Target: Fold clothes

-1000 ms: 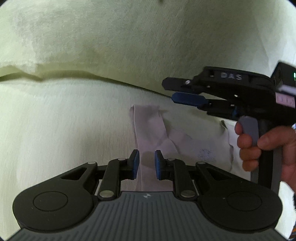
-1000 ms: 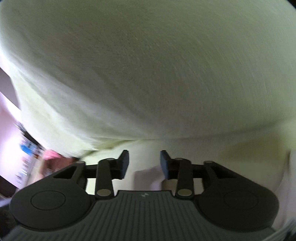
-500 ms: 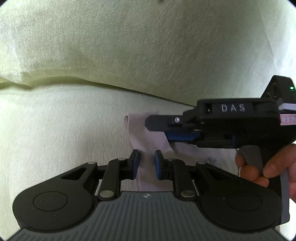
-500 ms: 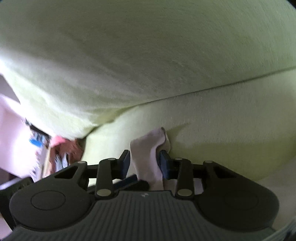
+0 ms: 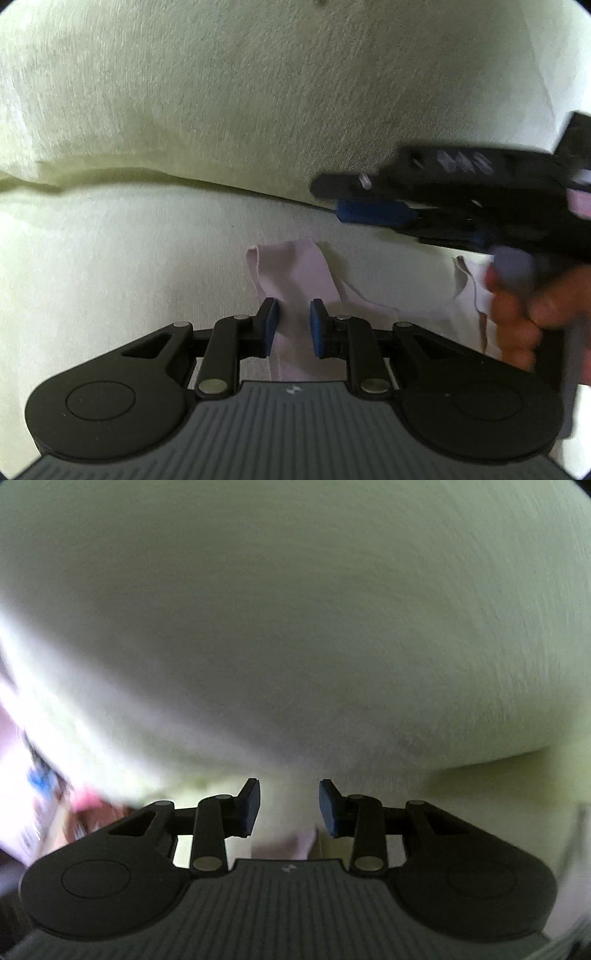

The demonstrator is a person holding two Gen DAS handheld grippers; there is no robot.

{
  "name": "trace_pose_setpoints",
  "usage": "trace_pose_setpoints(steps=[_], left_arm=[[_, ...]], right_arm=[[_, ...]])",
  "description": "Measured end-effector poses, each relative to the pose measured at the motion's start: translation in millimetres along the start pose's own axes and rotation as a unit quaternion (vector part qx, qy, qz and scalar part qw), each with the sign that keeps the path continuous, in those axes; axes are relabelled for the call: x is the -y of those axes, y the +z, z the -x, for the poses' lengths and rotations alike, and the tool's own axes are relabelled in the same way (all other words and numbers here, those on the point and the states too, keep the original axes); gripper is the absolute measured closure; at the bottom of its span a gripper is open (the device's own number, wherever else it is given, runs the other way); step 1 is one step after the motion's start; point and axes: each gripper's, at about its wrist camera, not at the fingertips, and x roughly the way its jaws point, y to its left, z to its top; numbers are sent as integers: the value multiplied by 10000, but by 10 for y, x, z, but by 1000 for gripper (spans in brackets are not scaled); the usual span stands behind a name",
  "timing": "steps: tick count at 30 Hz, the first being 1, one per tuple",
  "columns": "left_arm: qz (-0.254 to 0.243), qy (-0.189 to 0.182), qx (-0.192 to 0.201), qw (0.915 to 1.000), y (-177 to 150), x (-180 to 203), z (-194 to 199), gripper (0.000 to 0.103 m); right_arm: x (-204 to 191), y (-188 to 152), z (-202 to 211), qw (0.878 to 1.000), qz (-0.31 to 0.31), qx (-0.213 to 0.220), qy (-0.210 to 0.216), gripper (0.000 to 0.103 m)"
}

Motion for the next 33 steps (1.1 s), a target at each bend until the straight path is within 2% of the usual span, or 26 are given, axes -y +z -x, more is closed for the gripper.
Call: trace_pose_setpoints(steps=[2, 4, 7, 9, 11, 13, 14, 15, 18, 20, 23, 24, 25, 31, 33], left_arm=[[-63, 59, -14, 10000, -16, -8, 34, 81], [-97, 38, -67, 9999, -56, 12, 51, 81], [-219, 50, -86, 9997, -105, 47, 32, 80], [-350, 101, -13, 9993, -120, 71, 8, 78], [-287, 103, -10, 9995, -109, 56, 21, 78], [-224, 105, -8, 9997, -99, 41, 37, 78], [-196, 117, -20, 9997, -103, 24, 63, 78], [-169, 128, -33, 9998, -107, 8, 90, 78], [-68, 143, -64, 9999, -122, -39, 169, 78], [-41, 115, -57, 9999, -127, -36, 201, 78], [-90, 100, -91, 9999, -174, 12, 197, 78], [-116, 104, -102, 9998, -195, 27, 185, 78], [-132, 106, -93, 9998, -211, 40, 179, 78], [68, 10, -160, 9998, -400, 127, 340, 77], [130, 98, -251, 9996, -591, 176, 508, 77]], right_arm=[[-148, -70, 6, 9984, 470, -301, -59, 101], [-290, -183, -70, 9922, 1004, -728, -79, 103], [-362, -260, -267, 9807, 1619, -925, -591, 103], [-366, -170, -366, 9801, 1645, -683, -871, 103], [-344, -105, -428, 9814, 1580, -585, -916, 103], [-326, -39, -379, 9861, 1358, -527, -802, 103], [-336, -35, -289, 9875, 1289, -485, -771, 98], [-339, -37, -226, 9883, 1240, -475, -754, 98], [-274, -111, -15, 9922, 928, -624, -551, 94], [-178, -125, -35, 9921, 917, -695, -508, 94], [-198, -141, -246, 9888, 1079, -770, -686, 95], [-224, -144, -369, 9879, 1167, -710, -734, 102], [-237, -133, -419, 9868, 1238, -683, -792, 103], [-270, -74, -444, 9853, 1317, -493, -967, 103], [-286, -82, -325, 9874, 1152, -330, -1029, 97]])
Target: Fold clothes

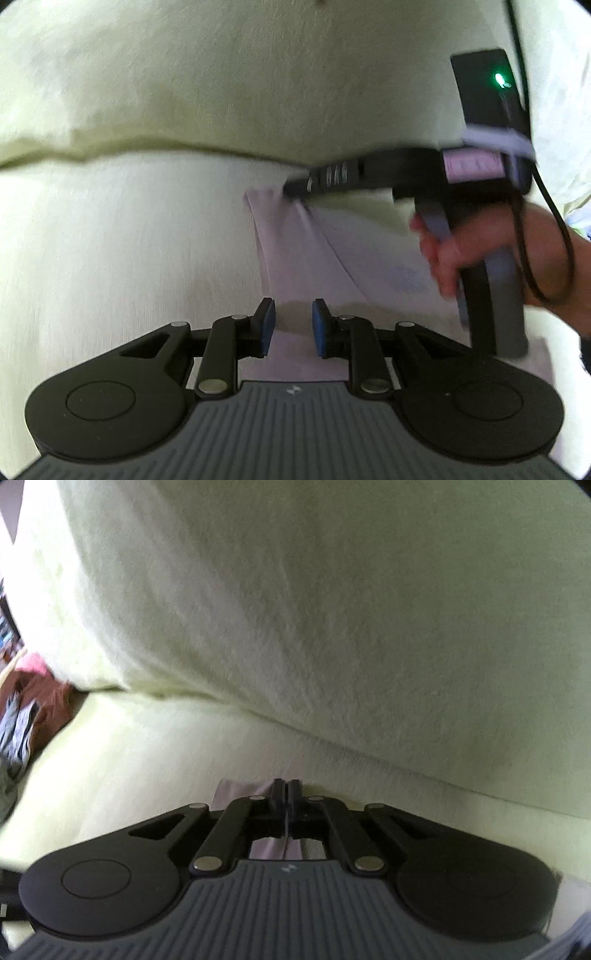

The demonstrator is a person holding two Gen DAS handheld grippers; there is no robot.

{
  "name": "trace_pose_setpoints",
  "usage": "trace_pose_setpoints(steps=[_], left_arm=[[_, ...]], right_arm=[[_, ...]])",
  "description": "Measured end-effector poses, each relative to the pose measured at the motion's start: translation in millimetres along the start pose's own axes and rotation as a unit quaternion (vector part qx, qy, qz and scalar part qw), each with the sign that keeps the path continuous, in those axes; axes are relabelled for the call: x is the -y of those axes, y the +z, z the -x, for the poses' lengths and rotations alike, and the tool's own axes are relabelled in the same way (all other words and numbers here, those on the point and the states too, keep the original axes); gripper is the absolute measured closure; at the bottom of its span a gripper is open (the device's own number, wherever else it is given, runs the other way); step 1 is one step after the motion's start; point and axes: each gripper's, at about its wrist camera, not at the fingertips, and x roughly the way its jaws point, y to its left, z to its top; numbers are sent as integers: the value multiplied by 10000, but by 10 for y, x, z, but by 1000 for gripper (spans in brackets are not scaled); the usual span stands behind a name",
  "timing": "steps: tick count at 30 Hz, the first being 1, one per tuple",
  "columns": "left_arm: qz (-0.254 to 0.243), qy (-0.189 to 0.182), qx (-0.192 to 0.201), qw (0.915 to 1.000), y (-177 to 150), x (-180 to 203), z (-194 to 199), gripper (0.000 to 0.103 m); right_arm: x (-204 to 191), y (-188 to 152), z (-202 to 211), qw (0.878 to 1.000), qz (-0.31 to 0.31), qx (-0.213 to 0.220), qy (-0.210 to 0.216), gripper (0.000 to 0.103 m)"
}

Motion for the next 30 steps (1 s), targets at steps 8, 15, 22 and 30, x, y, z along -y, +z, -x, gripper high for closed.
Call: trace_pose_setpoints(steps=[8, 15, 22, 30], left_arm=[[371, 334, -22, 9988, -407, -320, 437, 77], [323, 26, 11, 9995, -301, -534, 285, 76], [81, 172, 69, 9998, -336, -422, 160, 101], [-276, 773, 336, 9961, -423, -375, 127, 92]], right_arm=[[-322, -648, 823, 9932, -619, -238, 952, 77], [-565, -1273, 1046, 9916, -1026, -567, 540, 73], [-501, -1280, 1291, 9972, -664, -311, 129, 64], [-219, -1368, 1471, 9973, -558, -179, -436, 65]])
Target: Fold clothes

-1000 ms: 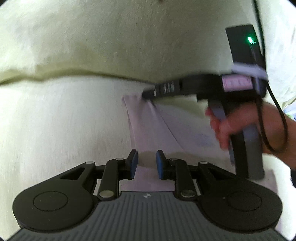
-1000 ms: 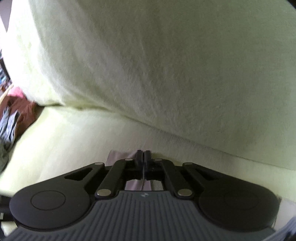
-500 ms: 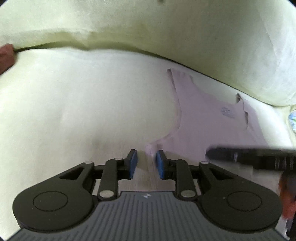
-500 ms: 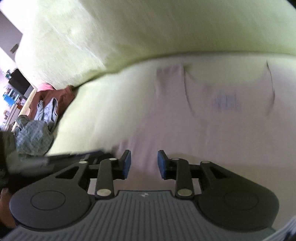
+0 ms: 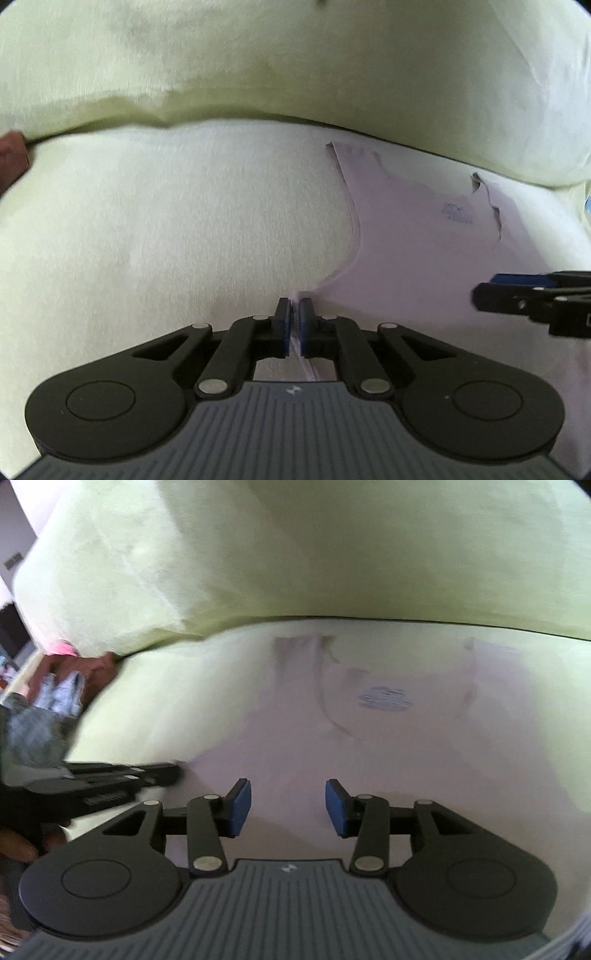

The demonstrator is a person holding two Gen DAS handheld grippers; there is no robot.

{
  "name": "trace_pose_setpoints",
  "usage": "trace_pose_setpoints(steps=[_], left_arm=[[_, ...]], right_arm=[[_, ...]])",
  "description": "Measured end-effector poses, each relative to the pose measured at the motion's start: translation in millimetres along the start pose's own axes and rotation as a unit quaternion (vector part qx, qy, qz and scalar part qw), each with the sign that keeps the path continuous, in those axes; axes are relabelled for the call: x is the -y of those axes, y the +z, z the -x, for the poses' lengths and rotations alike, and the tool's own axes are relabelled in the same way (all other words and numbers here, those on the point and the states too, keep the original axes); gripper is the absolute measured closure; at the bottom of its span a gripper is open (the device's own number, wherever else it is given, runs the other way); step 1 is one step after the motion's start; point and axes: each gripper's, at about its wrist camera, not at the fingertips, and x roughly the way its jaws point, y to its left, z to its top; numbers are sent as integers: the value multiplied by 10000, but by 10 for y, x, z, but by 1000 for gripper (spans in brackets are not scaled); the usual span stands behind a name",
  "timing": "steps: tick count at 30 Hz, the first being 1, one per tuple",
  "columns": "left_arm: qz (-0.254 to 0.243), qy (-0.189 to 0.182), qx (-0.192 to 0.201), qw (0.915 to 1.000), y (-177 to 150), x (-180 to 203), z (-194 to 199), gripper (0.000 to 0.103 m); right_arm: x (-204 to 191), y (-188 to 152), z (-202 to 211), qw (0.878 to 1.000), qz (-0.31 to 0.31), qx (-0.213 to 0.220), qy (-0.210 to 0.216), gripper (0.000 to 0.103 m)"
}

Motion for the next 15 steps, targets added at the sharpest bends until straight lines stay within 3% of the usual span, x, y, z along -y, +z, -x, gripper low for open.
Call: trace_pose_setpoints(steps=[2, 3, 5, 7, 9, 12, 14, 15], left_arm=[[-59, 172, -26, 9998, 7, 18, 45, 93], [-84, 313, 7, 9995, 11, 24, 89, 103], [-201, 601, 107, 9979, 37, 51, 217, 103], [-115, 333, 176, 9992, 73, 76, 361, 102], [66, -436, 73, 9990, 70, 231, 434, 101], [-391, -599, -93, 9974, -82, 552, 321, 97], [-305, -468, -188, 9983, -217, 559, 203, 93], [-154, -500, -18, 9986, -309, 485, 201, 90]], right_arm=[[122, -42, 46, 9999, -12, 73, -129, 68], [163, -46, 106, 9996, 17, 118, -242, 68], [199, -41, 222, 9988, 72, 225, -420, 68], [228, -47, 389, 9973, 141, 424, -583, 69], [260, -96, 503, 9955, 239, 444, -805, 79], [335, -246, 502, 9936, 472, 199, -1004, 94], [418, -368, 473, 9915, 636, 106, -1133, 99], [471, -411, 494, 9908, 693, 186, -1148, 99]])
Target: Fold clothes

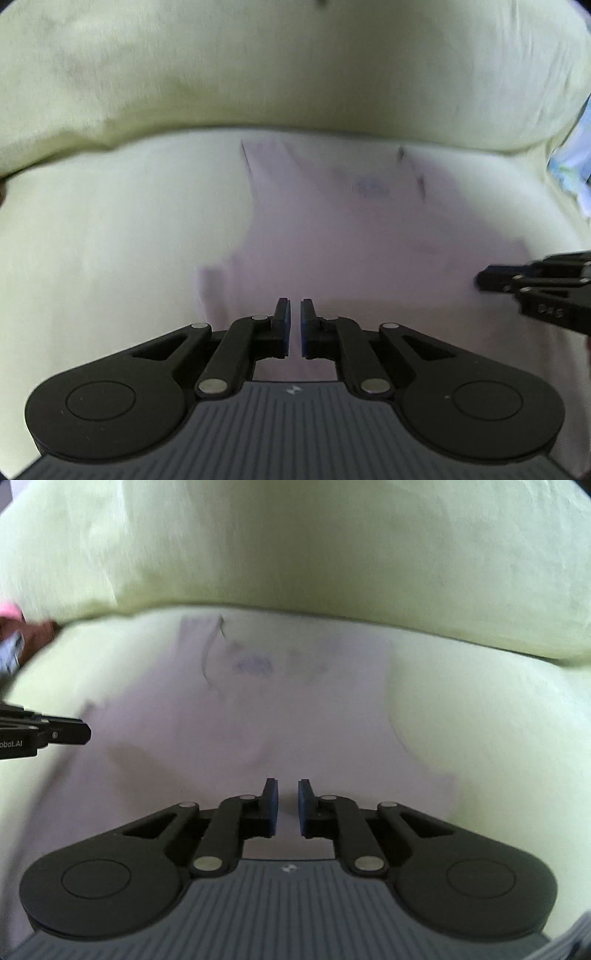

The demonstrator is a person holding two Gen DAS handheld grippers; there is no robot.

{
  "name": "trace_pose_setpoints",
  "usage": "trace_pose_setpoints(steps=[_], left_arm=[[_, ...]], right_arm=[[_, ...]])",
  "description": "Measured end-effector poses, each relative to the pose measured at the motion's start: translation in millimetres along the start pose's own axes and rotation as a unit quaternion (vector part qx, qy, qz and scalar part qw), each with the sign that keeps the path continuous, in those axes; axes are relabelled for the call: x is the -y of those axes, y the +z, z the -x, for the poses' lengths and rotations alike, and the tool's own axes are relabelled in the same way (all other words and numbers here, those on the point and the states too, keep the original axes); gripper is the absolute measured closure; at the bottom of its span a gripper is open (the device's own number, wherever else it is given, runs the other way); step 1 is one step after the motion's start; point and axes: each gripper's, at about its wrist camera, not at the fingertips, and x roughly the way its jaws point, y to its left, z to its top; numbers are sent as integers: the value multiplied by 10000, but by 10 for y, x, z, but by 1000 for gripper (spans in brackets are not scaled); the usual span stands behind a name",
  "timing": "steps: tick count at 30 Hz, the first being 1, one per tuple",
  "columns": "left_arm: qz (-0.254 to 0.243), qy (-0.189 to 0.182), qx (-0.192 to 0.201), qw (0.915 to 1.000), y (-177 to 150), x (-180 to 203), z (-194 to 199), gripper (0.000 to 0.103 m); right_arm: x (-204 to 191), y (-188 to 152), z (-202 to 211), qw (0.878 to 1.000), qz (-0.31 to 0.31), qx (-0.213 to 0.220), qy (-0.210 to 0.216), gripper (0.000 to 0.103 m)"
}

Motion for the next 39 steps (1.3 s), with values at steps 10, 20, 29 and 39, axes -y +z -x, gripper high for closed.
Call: trace_pose_setpoints(steps=[10, 20, 29, 39], left_arm=[[430, 872, -243, 9950, -200, -293, 521, 91], [189, 390, -511, 9978, -886, 179, 689, 79], [1114, 350, -1269, 9850, -1165, -166, 1287, 61], [454, -232, -2155, 9752, -1344, -248, 1024, 61]], right_arm=[[786, -232, 525, 9901, -1012, -65, -969, 90], [246, -856, 834, 9965, -552, -619, -117, 89], [594, -1250, 1384, 9830, -1274, -1313, 136, 70], [444, -1521, 1516, 9748, -1671, -1477, 32, 69]])
